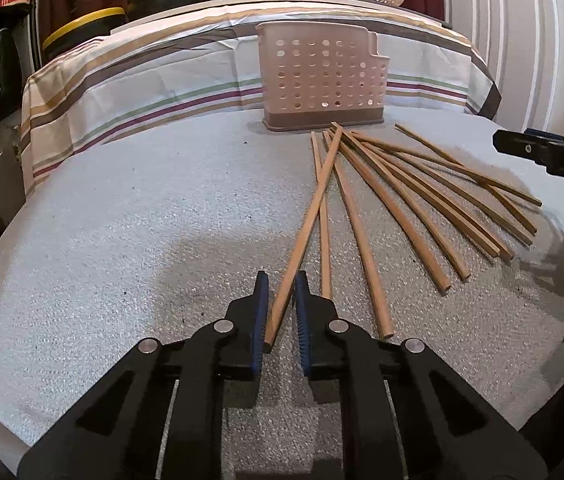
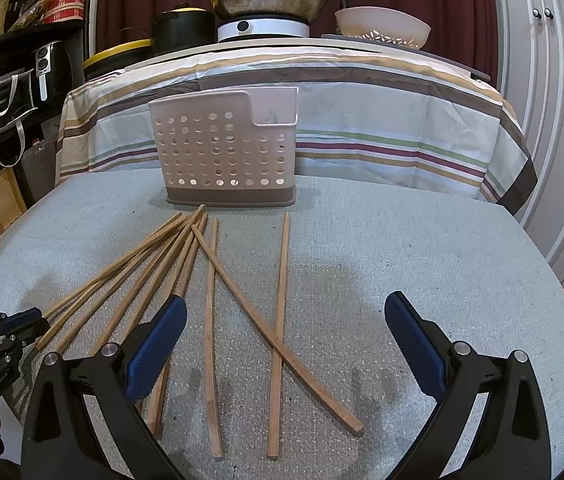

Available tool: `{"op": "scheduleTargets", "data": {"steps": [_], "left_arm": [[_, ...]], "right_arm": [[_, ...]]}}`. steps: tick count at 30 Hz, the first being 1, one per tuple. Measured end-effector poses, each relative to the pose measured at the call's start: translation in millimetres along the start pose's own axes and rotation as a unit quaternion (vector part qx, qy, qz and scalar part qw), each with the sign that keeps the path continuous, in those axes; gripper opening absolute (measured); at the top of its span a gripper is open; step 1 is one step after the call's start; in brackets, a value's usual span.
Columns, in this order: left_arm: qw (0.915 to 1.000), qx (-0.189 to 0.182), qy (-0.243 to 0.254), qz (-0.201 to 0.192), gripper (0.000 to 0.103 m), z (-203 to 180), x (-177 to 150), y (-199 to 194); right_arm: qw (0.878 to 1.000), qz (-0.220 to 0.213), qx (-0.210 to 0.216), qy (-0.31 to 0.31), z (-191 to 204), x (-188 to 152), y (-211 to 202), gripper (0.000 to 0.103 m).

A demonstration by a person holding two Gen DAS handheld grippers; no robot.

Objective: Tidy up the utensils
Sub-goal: 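Lower the right tool toward the chopsticks and close on one chopstick, then lift the chopstick upright with the right tool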

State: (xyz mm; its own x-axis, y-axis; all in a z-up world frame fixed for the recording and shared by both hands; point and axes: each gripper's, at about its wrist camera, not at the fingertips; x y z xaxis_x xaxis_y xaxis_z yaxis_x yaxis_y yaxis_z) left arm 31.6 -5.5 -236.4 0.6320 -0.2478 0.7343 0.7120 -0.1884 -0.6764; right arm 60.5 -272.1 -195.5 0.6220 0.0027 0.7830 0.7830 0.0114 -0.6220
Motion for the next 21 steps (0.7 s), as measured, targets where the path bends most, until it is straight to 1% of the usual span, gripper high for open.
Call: {"op": "scheduleTargets", "data": {"steps": [3,8,14,15,17,18,19,21], "left_arm": [[1.0000,0.000,0.001,-0.003,0.007,-2.8,-1.1,-1.2],[0.9999,0.006,0.005,-0.011,0.007,-4.4,0.2,-3.8],[1.0000,0.009,0.000,-0.004,0.007,-1.8,-0.9,-0.4],[1.0000,0.009,-0.001,-0.003,0.007,-2.0,-0.7,-0.3],[0.9999,0.010,-0.001,-0.003,0.007,-2.1,-0.4,-0.1],[0.9999,0.010,-0.001,-0.003,0.007,-2.3,-0.4,0.1],[0.9999,0.010,-0.002,-0.003,0.007,-2.2,-0.4,0.2],[0.9999,0.011,-0.001,-0.002,0.007,-2.2,-0.2,0.3]], "right_arm": [[1.000,0.004,-0.003,0.002,-4.5,-4.0,1.5,0.097],[1.000,0.013,-0.014,0.005,-16.4,-12.7,2.2,0.097],[0.999,0.027,-0.014,0.023,-37.9,-24.4,3.3,0.096],[0.999,0.029,-0.014,0.027,-41.3,-26.9,3.0,0.095],[0.999,0.035,-0.009,0.029,-45.8,-31.1,3.2,0.084],[0.999,0.039,-0.006,0.028,-47.1,-32.7,4.3,0.067],[0.999,0.046,-0.003,0.028,-48.4,-34.2,6.2,0.057],[0.998,0.059,0.009,0.035,-50.7,-37.5,10.0,0.055]]}}
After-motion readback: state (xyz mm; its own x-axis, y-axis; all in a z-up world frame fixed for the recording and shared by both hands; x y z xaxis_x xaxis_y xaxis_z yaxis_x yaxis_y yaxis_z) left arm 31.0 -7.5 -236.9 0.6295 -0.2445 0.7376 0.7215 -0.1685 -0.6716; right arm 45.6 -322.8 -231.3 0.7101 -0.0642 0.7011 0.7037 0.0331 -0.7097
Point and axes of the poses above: each gripper's, at about its wrist camera, not at the fingertips, and y roughly the way its jaws point, z to its left, x to its top, and after that the axes turned 2 degrees about z, right-handed
